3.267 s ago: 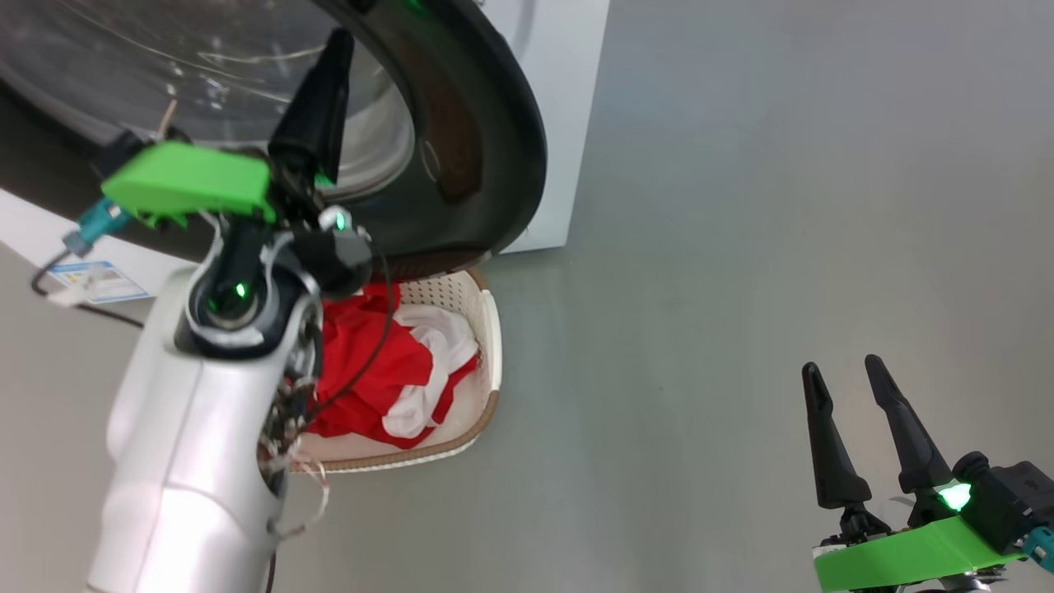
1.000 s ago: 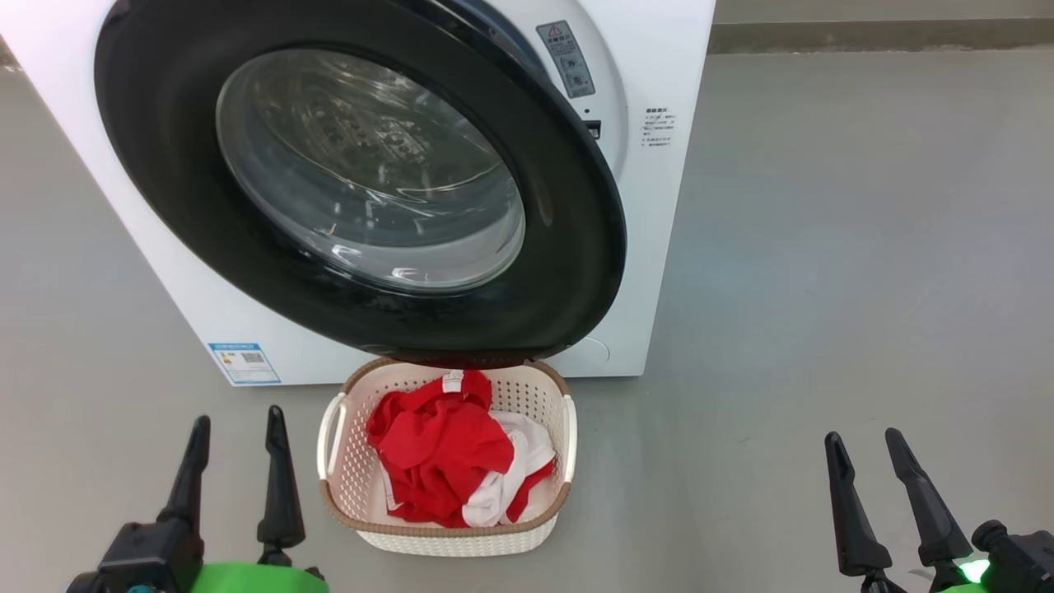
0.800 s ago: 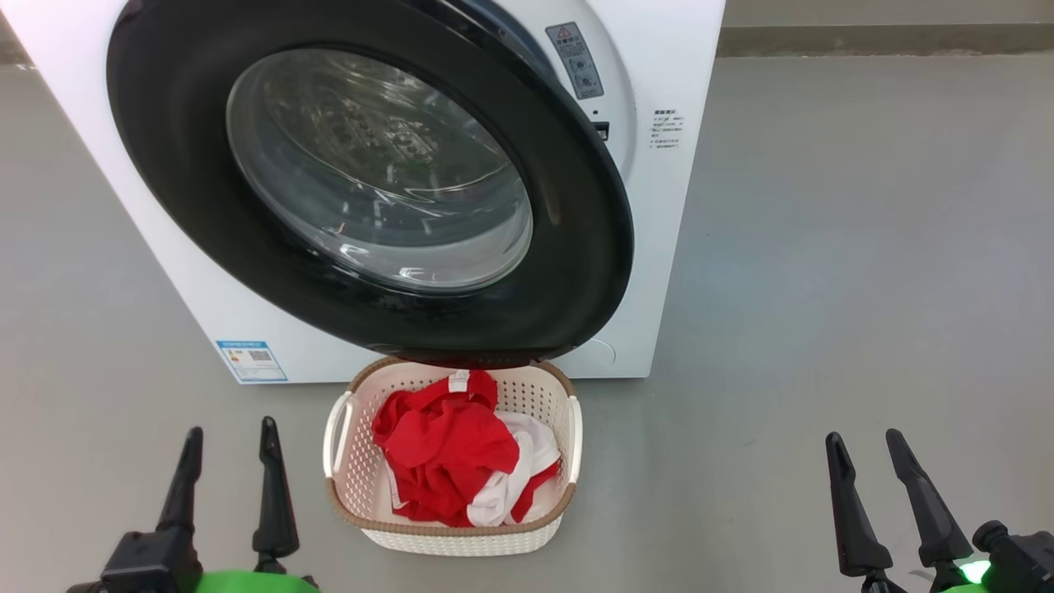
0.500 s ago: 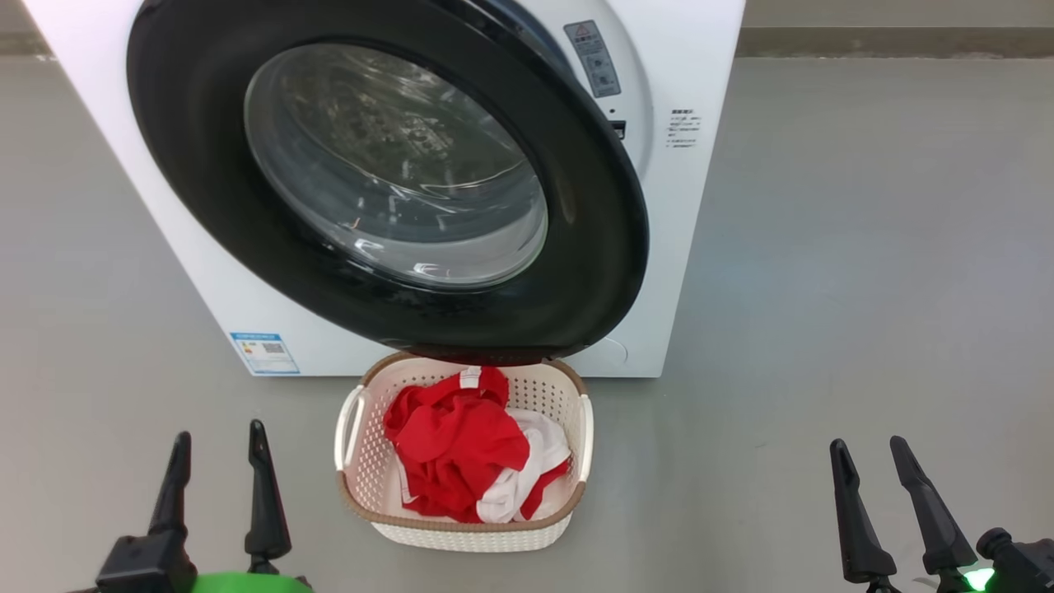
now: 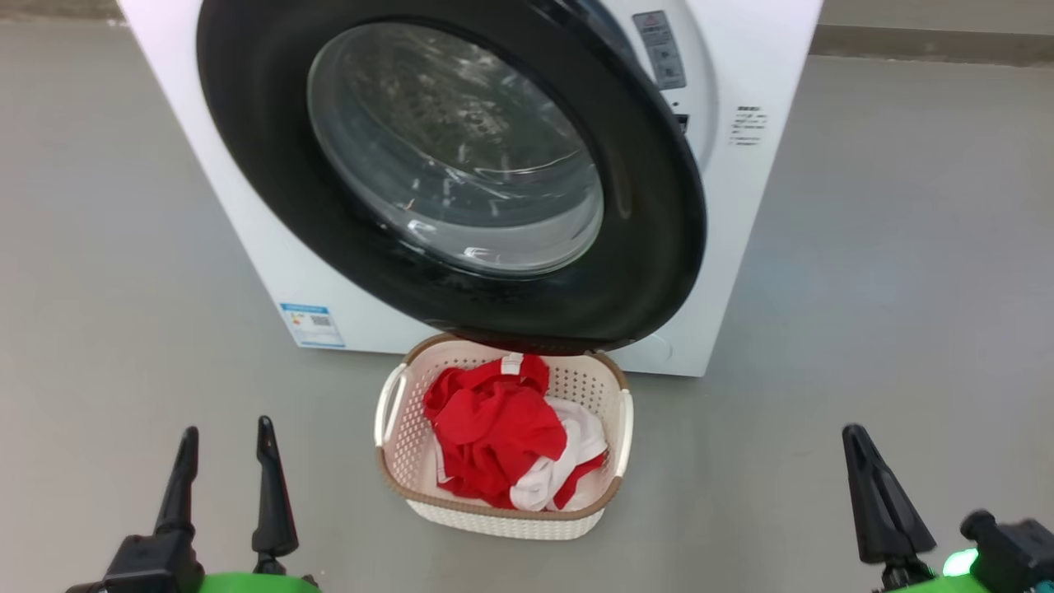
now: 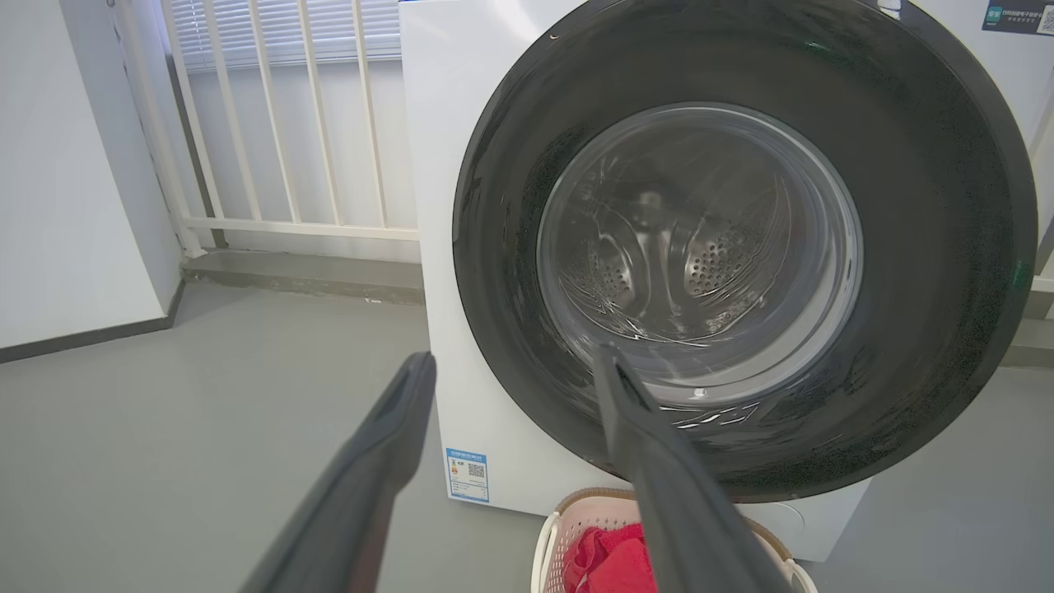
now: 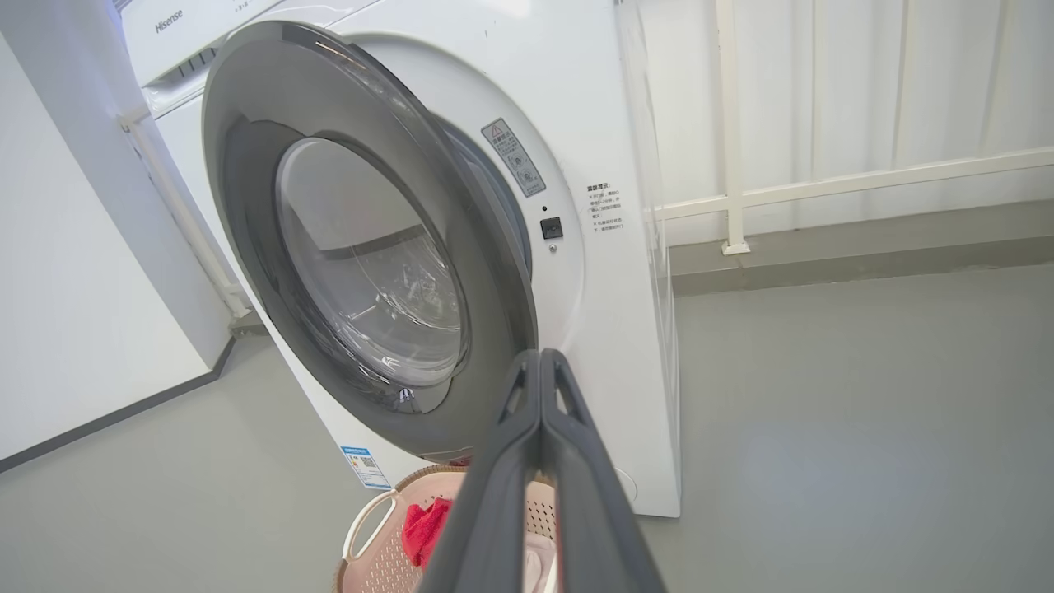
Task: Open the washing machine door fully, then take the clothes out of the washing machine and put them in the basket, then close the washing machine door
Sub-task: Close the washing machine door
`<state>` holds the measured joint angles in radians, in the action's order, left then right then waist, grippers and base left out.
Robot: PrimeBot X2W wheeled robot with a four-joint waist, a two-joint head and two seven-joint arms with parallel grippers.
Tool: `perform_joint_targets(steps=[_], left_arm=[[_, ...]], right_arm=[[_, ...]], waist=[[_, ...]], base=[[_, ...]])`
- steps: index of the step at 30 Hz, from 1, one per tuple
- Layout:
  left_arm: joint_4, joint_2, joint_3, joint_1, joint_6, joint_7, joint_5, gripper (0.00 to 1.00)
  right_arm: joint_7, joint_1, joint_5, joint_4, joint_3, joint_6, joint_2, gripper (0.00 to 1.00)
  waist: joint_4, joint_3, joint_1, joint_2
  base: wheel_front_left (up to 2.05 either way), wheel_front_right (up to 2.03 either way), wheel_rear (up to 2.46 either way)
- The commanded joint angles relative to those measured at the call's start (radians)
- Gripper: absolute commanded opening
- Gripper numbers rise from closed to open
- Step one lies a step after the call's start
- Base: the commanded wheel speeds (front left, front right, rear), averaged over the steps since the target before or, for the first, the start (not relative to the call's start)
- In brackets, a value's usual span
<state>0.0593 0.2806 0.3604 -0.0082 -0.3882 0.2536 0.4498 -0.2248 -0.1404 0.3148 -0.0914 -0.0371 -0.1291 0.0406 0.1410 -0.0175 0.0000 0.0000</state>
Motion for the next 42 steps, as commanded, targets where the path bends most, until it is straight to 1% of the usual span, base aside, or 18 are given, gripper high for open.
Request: perform_joint_targets(steps=[1,8,21,28,36,42], left_arm=[[0.029,0.011,-0.038,-0.028,0.010,0.008,-0.016,1.00],[0.034,-0.001,-0.032,-0.039,0.029,0.008,-0.028,1.00],[0.042,-0.043,-0.013,-0.073,0.079,0.008,-0.054,1.00],[0.053,-0.067,-0.015,-0.090,0.103,0.008,-0.065,1.00],[0.053,-0.096,-0.033,-0.113,0.143,0.008,-0.084,1.00],[0.044,-0.121,-0.045,-0.123,0.172,0.008,-0.103,1.00]], right_arm=[[0.006,0.059,-0.014,-0.027,0.037,-0.002,0.010,0.00],[0.037,0.152,-0.037,0.005,0.071,-0.002,0.015,0.00],[0.045,0.340,-0.019,0.143,0.103,-0.002,0.092,0.00],[0.037,0.443,-0.004,0.225,0.116,-0.002,0.135,0.00],[0.016,0.582,0.022,0.355,0.143,-0.002,0.183,0.00],[-0.003,0.661,0.036,0.427,0.166,-0.002,0.213,0.00]], waist=[[0.027,-0.015,0.0000,0.0000],[0.079,-0.040,0.0000,0.0000],[0.175,-0.100,0.0000,0.0000],[0.204,-0.133,0.0000,0.0000],[0.228,-0.180,0.0000,0.0000],[0.237,-0.208,0.0000,0.0000]], base=[[0.00,0.00,0.00],[0.00,0.00,0.00],[0.00,0.00,0.00],[0.00,0.00,0.00],[0.00,0.00,0.00],[0.00,0.00,0.00]])
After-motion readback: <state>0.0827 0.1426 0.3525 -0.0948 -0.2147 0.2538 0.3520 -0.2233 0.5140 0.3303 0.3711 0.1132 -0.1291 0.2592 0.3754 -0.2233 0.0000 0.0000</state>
